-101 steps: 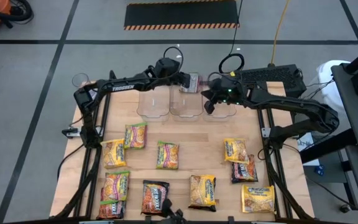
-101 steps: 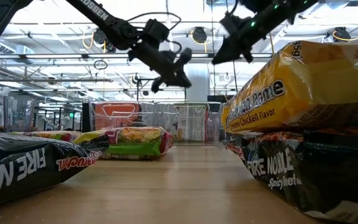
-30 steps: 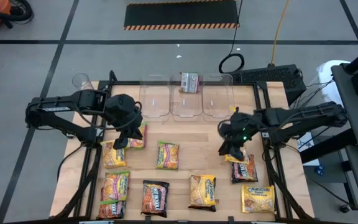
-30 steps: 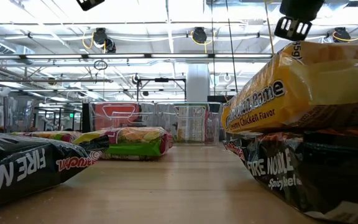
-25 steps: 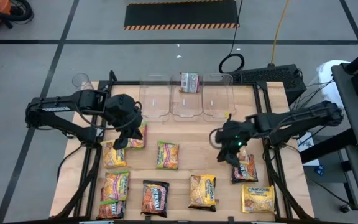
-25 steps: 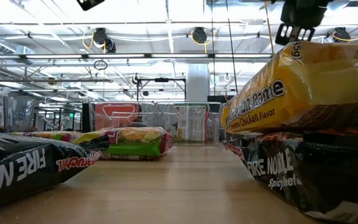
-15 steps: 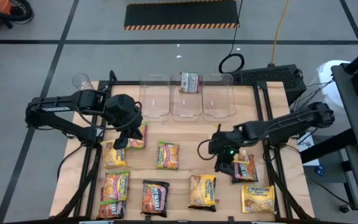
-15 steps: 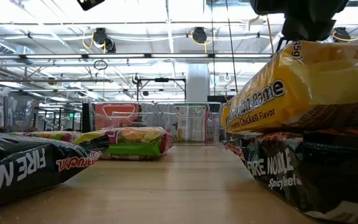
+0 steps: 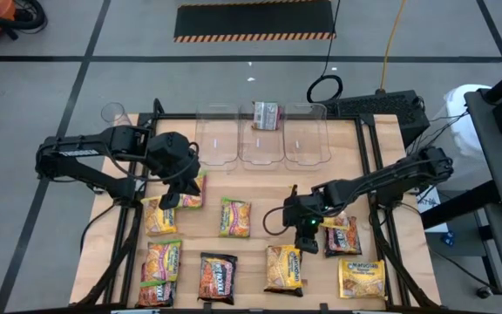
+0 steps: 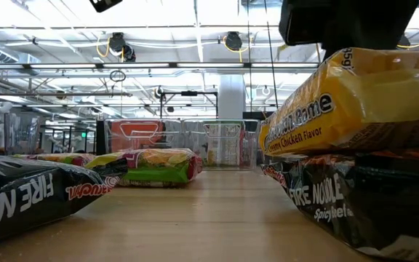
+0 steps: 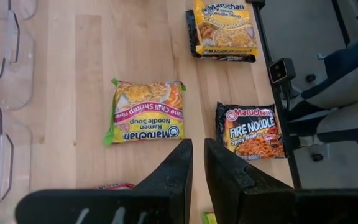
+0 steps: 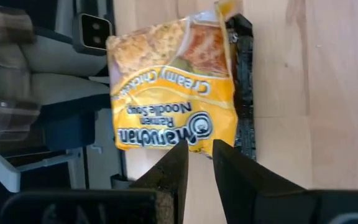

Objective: Sort Maruchan noodles
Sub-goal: Put the yellow noodle pack into the right transparent bin

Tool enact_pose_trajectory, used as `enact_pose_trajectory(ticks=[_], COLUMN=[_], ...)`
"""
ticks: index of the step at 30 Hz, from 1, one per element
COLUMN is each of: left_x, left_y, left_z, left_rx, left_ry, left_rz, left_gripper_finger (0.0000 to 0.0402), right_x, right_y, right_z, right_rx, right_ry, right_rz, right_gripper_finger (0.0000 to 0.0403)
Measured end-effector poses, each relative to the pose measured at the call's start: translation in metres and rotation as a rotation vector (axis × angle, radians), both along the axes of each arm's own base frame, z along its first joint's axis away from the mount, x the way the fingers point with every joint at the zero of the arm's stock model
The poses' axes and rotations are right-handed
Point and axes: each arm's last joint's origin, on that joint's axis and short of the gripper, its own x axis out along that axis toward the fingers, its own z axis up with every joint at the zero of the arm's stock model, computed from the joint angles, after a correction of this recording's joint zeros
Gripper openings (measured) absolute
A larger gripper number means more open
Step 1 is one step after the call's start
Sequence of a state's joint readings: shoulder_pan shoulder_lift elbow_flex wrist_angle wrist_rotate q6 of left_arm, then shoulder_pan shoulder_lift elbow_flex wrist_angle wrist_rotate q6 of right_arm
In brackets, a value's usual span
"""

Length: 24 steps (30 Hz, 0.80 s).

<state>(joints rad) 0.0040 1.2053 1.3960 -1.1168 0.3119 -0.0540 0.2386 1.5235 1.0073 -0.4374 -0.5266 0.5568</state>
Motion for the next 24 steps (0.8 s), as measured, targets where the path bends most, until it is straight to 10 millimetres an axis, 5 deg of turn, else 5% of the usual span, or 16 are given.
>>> enact_pose_trajectory(ticks=[24], left_x=[0.000], left_y=[0.000], left_z=[0.000], left_rx=[-0.002], left_ry=[0.001], left_rz=[0.002], left_gripper_finger=[0.0047], right_x=[-0.015], right_y=[-0.003], right_z=[-0.042], right_rx=[0.068], right_ry=[0.024], right_rz=[-0.068], right_gripper_finger=[0.0070])
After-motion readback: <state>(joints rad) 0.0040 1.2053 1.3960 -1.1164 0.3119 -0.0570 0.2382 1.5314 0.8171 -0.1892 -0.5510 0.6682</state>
